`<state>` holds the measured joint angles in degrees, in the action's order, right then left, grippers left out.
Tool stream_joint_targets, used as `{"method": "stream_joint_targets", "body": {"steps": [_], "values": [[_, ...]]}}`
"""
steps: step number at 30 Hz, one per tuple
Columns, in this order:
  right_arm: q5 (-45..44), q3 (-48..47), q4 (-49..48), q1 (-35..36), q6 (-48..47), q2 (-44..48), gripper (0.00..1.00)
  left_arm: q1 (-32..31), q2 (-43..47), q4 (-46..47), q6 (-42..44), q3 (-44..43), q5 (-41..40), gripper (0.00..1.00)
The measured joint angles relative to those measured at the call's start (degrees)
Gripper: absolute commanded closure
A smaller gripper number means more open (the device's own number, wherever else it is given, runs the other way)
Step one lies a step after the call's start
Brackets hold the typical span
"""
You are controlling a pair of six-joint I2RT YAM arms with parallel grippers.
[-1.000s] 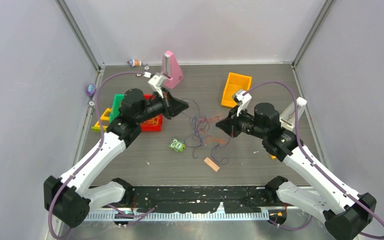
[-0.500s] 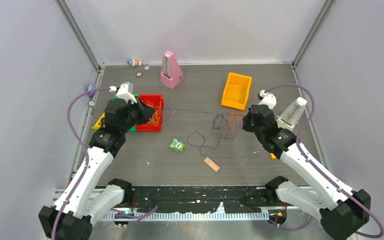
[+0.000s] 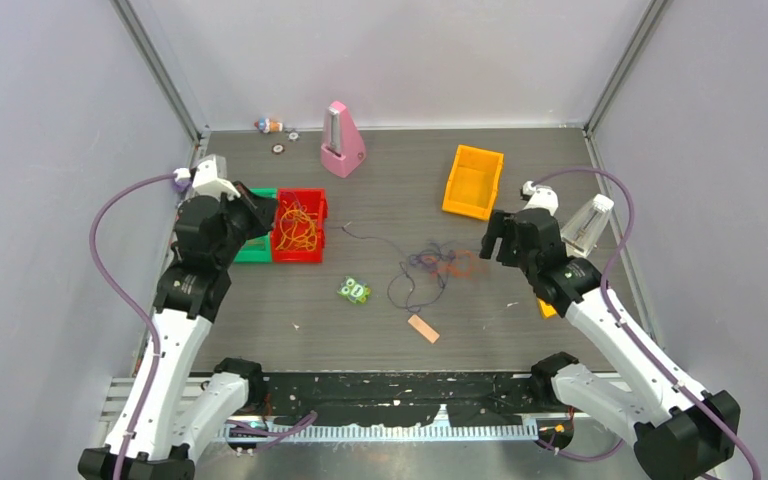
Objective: Untangle the cables
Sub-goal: Untie the cable.
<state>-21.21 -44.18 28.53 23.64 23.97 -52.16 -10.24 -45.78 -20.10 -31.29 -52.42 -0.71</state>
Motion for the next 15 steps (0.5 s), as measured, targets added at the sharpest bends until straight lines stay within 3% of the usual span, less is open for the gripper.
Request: {"method": "stream_joint_targets", "body": {"steps": [8, 15], "values": [[24.0, 0.9, -8.2, 1.4, -8.0, -2.3, 0.1, 0.0, -2.8, 0.2, 1.6, -5.1, 12.2, 1.0], [31.0, -2.9, -18.1, 14.7, -14.1, -13.7, 0.12, 0.0, -6.2, 0.0, 1.4, -15.1, 21.9, 1.0]]}}
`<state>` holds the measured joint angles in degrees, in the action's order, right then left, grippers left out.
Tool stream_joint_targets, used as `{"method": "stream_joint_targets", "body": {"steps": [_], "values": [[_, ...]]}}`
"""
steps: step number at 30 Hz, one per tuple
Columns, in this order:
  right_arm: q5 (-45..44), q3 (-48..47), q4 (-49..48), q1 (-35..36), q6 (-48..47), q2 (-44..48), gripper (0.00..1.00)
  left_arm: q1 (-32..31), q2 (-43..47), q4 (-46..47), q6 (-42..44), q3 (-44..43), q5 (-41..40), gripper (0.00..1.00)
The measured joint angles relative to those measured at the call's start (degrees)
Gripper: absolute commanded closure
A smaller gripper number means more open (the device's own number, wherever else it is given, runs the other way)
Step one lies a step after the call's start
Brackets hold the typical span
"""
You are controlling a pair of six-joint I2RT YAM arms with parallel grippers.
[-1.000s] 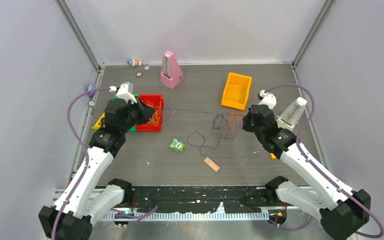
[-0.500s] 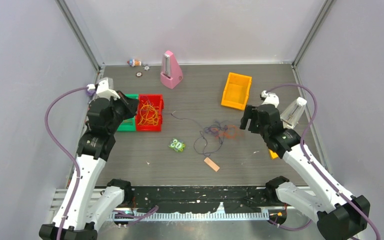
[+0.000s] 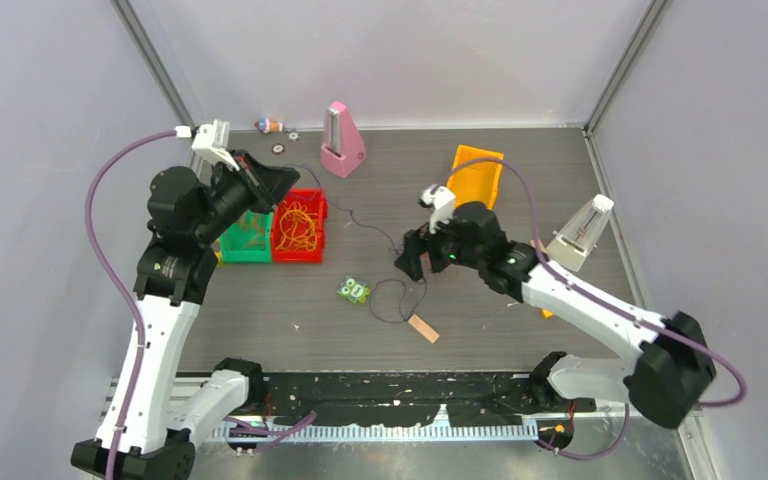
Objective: Untangle the cables
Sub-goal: Untie the cable.
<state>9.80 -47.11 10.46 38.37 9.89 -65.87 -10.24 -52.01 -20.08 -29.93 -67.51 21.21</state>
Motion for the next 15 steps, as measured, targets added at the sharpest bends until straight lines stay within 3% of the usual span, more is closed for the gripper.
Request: {"method": "stream_joint_targets", "body": {"steps": [4, 6, 8, 9, 11, 15], "values": [[-0.7, -5.1, -7.3, 4.1, -1.2, -10.4, 0.13, 0.0, -1.4, -1.4, -1.1, -7.1, 3.3, 1.0], [-2.7, -7.0, -10.6, 4.7, -1.1, -15.1, 0.18, 0.0, -2.2, -2.2, -1.6, -11.2, 4.2, 1.0], [-5.8, -9.2, -13.2, 5.0, -0.8, -20.7, 0.33, 0.0, -3.0, -3.2, -2.4, -16.0, 4.9, 1.0], [-7.0, -10.3, -13.9, 5.1, -0.8, -23.1, 0.52, 0.1, -3.4, -3.7, -2.8, -17.9, 5.0, 1.0], [-8.9, -13.2, -14.6, 5.3, -0.3, -28.8, 0.77, 0.8, -4.1, -4.9, -4.3, -22.6, 5.2, 1.0], [-14.3, -14.1, -13.9, 5.0, 4.3, -34.5, 0.79, 4.8, -5.5, -9.7, -5.4, -31.7, 2.7, 1.0]]}}
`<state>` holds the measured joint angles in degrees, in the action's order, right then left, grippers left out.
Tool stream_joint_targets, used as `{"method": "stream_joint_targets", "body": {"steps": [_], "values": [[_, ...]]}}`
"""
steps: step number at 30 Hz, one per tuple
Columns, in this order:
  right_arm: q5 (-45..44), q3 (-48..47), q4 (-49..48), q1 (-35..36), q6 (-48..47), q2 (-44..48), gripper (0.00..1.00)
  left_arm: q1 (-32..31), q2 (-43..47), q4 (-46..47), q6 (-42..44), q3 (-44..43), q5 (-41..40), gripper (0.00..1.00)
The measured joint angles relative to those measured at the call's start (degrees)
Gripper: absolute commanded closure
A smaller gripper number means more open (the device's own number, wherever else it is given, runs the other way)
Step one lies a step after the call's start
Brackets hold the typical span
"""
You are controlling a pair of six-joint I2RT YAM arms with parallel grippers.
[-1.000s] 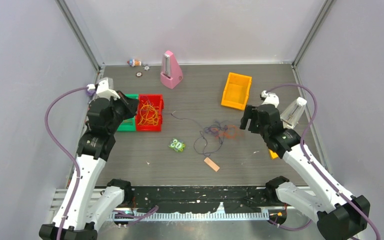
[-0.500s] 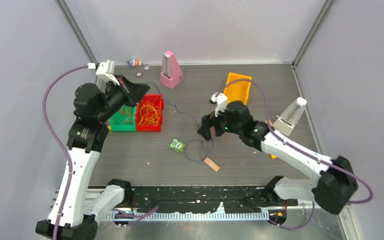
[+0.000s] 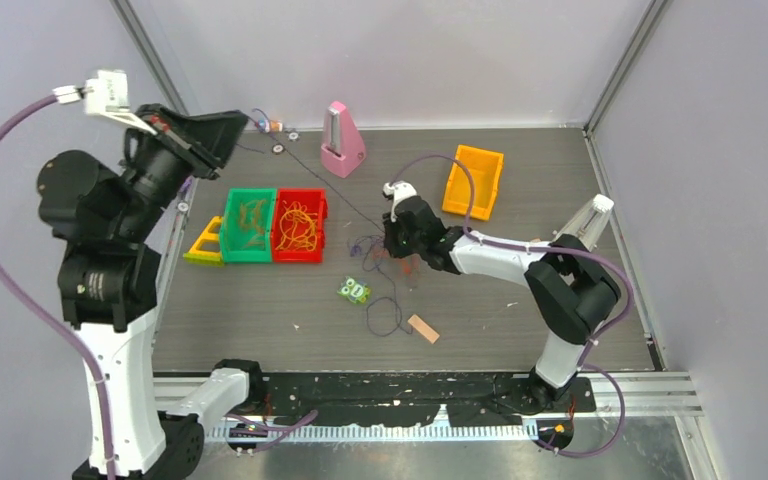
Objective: Untangle the cables
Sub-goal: Untie the cable.
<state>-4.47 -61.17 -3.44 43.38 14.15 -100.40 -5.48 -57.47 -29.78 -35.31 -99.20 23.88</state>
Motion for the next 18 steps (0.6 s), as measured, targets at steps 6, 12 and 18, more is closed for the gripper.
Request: {"method": "stream_joint_targets", "body": {"steps": [6, 12, 18], "values": [[-0.5, 12.8, 0.4, -11.5, 9.8, 5.4, 0.76, 4.0, 2.6, -6.5, 3.1, -3.1, -13.0, 1.0], [-2.6, 25.0, 2.6, -25.2, 14.7, 16.4, 0.73, 4.8, 3.2, -10.0, 7.8, -6.4, -25.3, 1.0], [-3.6, 26.7, 7.1, -25.4, 14.4, 25.1, 0.26, 4.9, 3.7, -5.1, 5.8, -0.6, -20.5, 1.0]]}}
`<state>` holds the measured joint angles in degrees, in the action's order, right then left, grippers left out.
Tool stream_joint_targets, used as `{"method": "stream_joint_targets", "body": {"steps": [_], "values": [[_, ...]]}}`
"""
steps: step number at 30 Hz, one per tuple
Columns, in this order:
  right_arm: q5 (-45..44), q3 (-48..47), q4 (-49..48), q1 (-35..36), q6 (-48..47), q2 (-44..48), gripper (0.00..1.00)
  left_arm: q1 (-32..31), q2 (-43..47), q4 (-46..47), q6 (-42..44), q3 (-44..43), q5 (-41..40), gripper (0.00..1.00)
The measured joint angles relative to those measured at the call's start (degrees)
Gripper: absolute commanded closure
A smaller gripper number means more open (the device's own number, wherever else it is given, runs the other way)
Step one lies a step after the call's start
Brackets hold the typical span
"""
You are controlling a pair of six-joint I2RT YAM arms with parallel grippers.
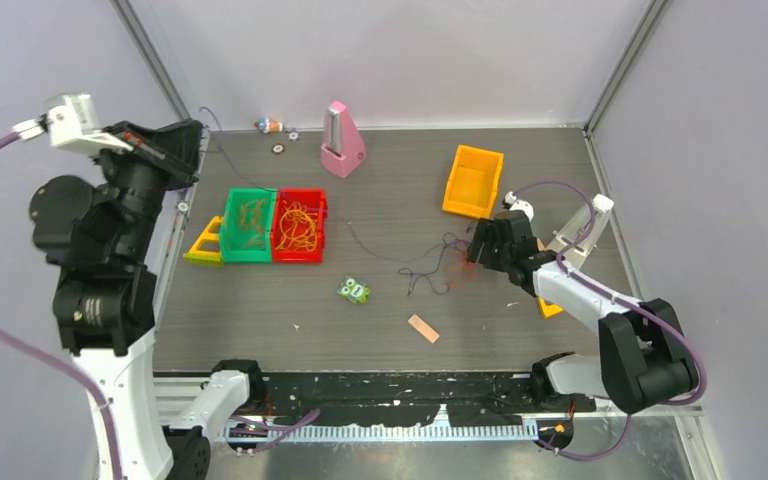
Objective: Untangle the cables
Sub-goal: Untie the cable.
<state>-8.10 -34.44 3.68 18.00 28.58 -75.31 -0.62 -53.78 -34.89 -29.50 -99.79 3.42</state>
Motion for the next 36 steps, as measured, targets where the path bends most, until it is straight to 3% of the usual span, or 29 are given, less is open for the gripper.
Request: {"method": "stream_joint_targets", "body": {"steps": [6, 11, 18, 25, 27, 30, 32, 36], "values": [[5.0, -1.4, 1.7, 0.7, -6.4, 6.2, 0.22, 0.0, -3.1, 5.3, -4.9, 8.0, 13.9, 1.0], [11.6, -6.8, 2.0, 7.2, -15.3, 7.3, 0.2, 0.0, -6.2, 5.9, -6.3, 10.5, 19.3, 1.0], [18.1, -18.4, 3.3, 17.8, -26.4, 0.5, 0.16, 0.0, -4.8, 5.7, -5.8, 8.1, 20.1, 1.0], [21.6, -22.5, -0.6, 22.6, -28.5, -10.2, 0.13, 0.0, -2.7, 4.3, -5.0, 3.9, 18.6, 1.0], [22.2, -24.1, -1.4, 23.3, -28.5, -14.1, 0.22, 0.0, -2.6, 3.5, -4.5, 1.7, 17.9, 1.0], [23.0, -26.3, -2.9, 24.0, -28.6, -19.0, 0.84, 0.0, -2.6, 2.8, -4.0, -0.5, 16.9, 1.0], [23.5, -26.8, -3.8, 24.1, -27.7, -21.1, 0.93, 0.0, -2.4, 2.7, -3.3, -0.9, 16.3, 1.0], [21.5, -27.9, -2.2, 24.2, -25.7, -20.4, 0.94, 0.0, -0.8, 3.7, -2.8, 1.6, 15.6, 1.0]]}}
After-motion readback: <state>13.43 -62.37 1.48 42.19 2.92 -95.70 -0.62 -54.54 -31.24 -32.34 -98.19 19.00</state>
